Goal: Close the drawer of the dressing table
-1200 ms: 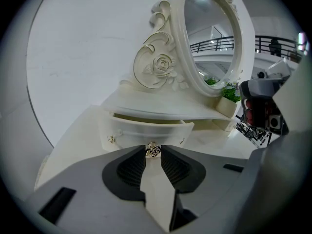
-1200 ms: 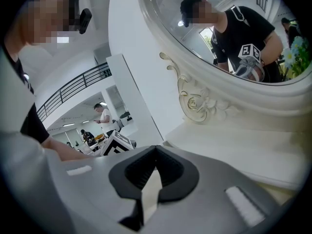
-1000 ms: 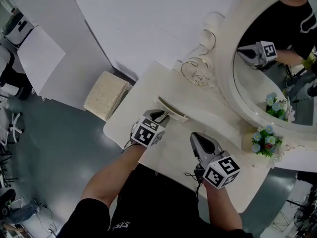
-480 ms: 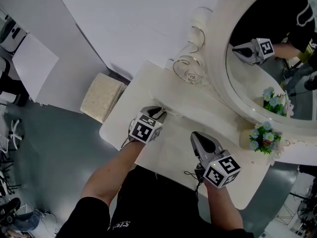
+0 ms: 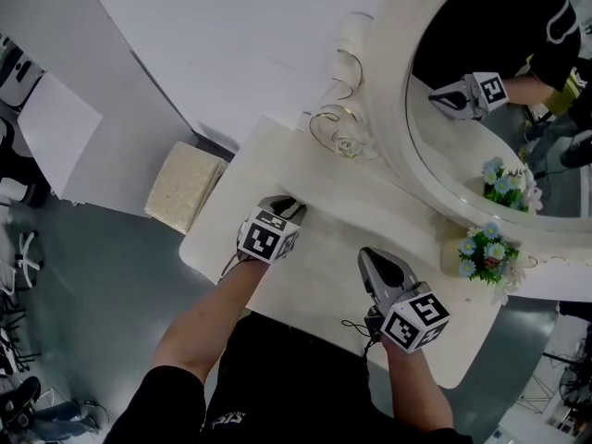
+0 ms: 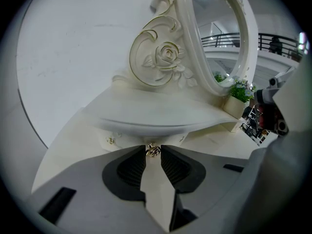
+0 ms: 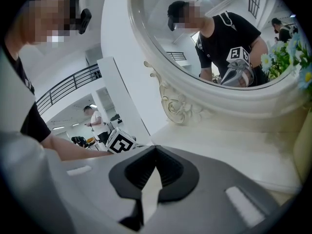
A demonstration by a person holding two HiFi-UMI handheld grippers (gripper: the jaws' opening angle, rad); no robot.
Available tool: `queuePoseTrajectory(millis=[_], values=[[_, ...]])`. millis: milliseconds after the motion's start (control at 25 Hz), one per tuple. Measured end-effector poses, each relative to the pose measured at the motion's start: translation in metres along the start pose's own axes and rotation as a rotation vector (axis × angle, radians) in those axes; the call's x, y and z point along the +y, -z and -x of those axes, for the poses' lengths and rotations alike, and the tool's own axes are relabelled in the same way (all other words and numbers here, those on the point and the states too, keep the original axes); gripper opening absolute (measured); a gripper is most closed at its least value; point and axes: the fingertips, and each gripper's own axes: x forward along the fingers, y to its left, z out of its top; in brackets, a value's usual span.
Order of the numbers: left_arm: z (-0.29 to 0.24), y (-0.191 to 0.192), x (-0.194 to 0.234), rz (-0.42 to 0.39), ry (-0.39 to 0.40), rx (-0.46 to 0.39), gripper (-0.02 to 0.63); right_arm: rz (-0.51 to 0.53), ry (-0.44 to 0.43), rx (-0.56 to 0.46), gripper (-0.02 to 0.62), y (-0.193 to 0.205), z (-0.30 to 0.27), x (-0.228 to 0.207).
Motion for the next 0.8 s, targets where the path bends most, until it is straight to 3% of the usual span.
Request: queuePoseTrajectory(millis=[200, 400, 800], values=[[-0.001, -0.001, 0.0, -0.043, -0.051, -0.012, 0.104, 0.0, 0.01, -0.01, 0.011, -0.001, 0.011, -0.002], [0.011, -0.004, -0.003, -0.035, -0.079, -0.033, 0.115, 0.014, -0.01, -0.015, 0.011, -0.002, 0.017, 0.003], [0.09, -0.005, -0.016, 0.009, -0.162, -0.12, 0.114, 0.084, -0.125, -0.036, 0.011, -0.012, 0.027, 0.04]])
